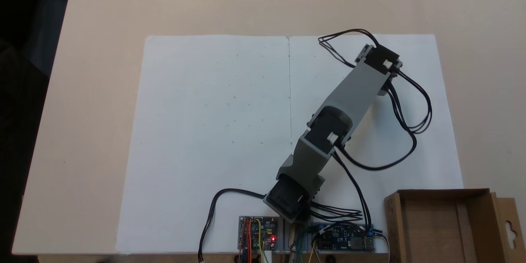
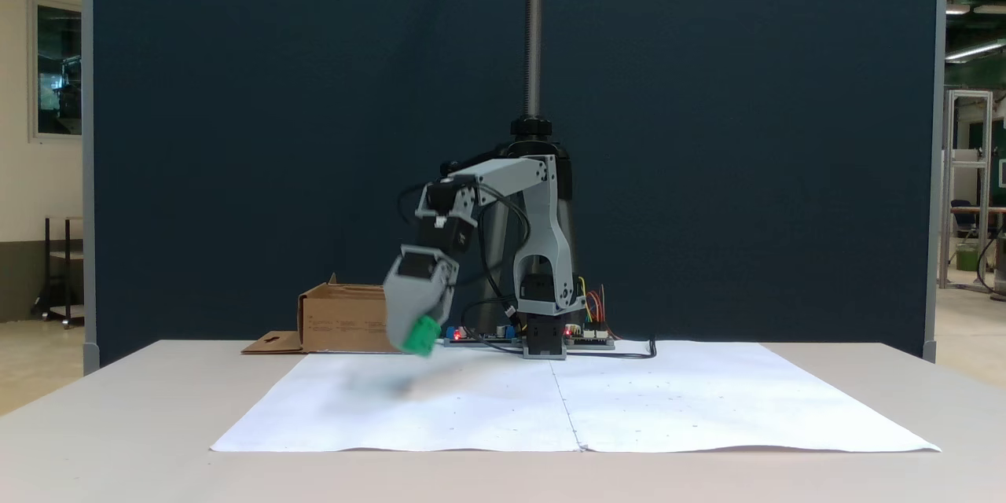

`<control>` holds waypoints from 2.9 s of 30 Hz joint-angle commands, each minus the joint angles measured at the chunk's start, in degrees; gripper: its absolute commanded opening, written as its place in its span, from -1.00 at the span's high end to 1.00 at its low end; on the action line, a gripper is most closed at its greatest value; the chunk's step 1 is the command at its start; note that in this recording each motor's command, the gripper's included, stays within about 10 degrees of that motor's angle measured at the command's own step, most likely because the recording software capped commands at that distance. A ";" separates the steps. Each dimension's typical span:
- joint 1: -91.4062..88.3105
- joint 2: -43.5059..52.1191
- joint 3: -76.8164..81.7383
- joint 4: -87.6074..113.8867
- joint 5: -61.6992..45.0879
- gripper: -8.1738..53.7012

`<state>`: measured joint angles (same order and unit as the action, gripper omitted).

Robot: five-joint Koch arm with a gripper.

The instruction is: Grasp a green dice and put it in the bin.

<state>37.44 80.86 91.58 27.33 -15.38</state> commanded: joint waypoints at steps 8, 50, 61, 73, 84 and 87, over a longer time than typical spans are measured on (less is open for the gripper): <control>11.25 10.46 -3.69 -2.20 14.41 0.36; 69.96 6.42 -10.37 5.62 9.32 0.36; 69.17 8.96 1.67 5.71 4.75 0.36; 68.73 9.05 1.67 1.32 4.83 -0.67; 61.00 13.27 -10.11 -5.36 18.11 -0.66; 55.72 14.77 -14.68 -5.36 21.09 -0.66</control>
<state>95.27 92.46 79.98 25.58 0.00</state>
